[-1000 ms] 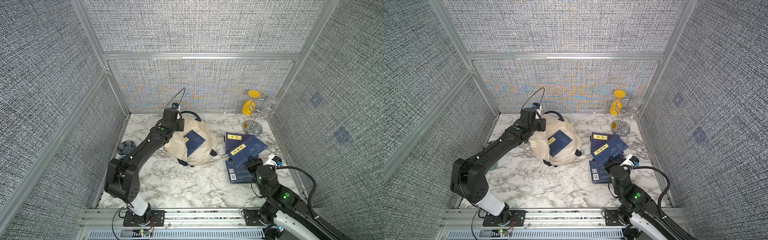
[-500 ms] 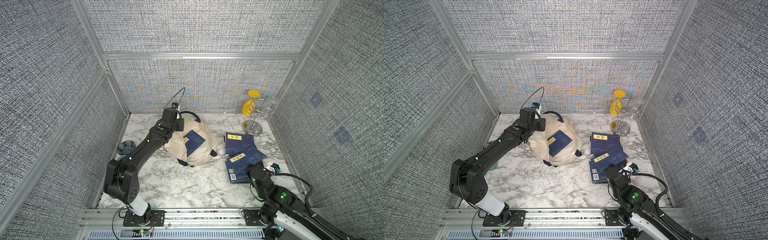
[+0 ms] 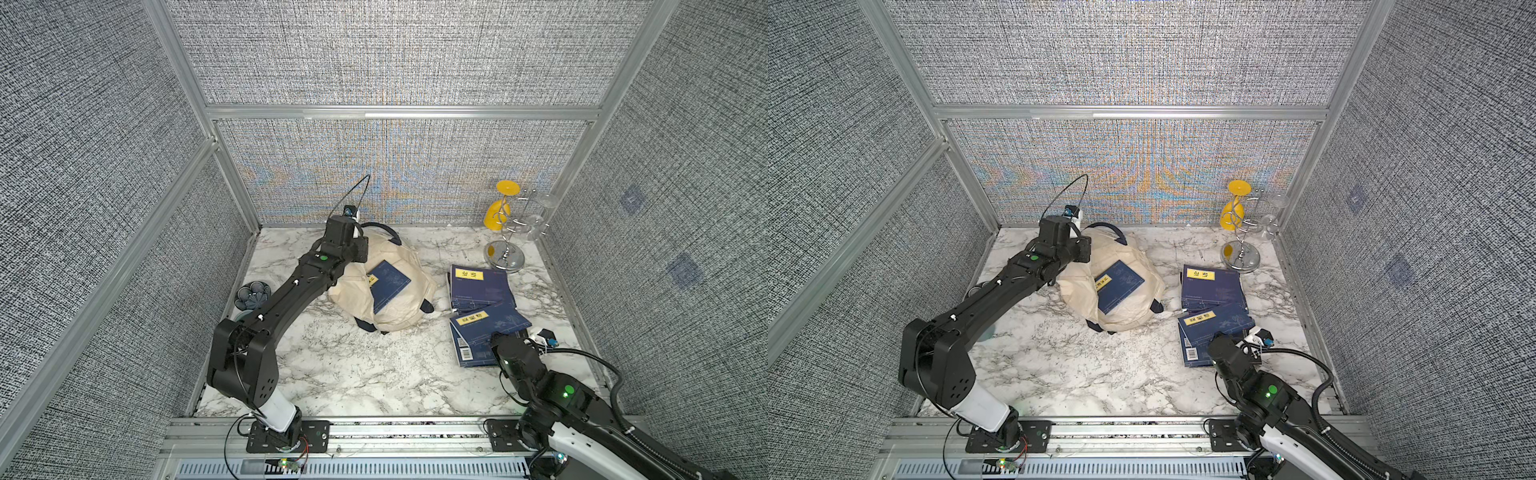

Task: Take out the books from the canvas bag
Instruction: Place the book on the book.

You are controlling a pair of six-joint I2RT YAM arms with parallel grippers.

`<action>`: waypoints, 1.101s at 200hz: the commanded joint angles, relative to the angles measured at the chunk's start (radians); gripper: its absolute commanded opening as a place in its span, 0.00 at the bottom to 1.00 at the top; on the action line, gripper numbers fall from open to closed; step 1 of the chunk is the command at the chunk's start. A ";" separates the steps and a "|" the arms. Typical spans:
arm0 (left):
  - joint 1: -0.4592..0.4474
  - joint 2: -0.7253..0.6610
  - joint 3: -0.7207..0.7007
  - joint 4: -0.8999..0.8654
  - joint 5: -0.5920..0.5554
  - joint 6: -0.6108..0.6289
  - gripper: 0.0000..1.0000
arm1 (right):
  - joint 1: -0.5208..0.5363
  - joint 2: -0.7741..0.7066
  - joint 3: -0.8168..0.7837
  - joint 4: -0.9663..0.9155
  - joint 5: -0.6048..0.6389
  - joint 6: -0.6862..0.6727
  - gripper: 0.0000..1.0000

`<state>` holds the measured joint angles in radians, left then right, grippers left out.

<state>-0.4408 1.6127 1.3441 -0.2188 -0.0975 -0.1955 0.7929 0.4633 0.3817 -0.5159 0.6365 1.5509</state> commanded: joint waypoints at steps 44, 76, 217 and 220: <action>0.001 0.003 0.013 -0.013 0.005 0.002 0.00 | 0.026 -0.029 0.055 -0.160 0.014 0.049 0.30; 0.001 0.003 0.015 -0.014 0.004 0.001 0.00 | 0.040 -0.047 0.089 -0.194 0.025 0.023 0.30; 0.001 -0.016 0.001 0.006 0.033 -0.009 0.00 | 0.067 0.391 0.249 0.414 -0.215 -0.626 0.71; 0.001 -0.016 0.001 0.007 0.033 -0.010 0.00 | 0.070 0.400 0.252 0.426 -0.220 -0.634 0.71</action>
<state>-0.4408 1.6085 1.3479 -0.2291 -0.0746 -0.2001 0.8513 0.8150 0.6022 -0.1875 0.4889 1.0100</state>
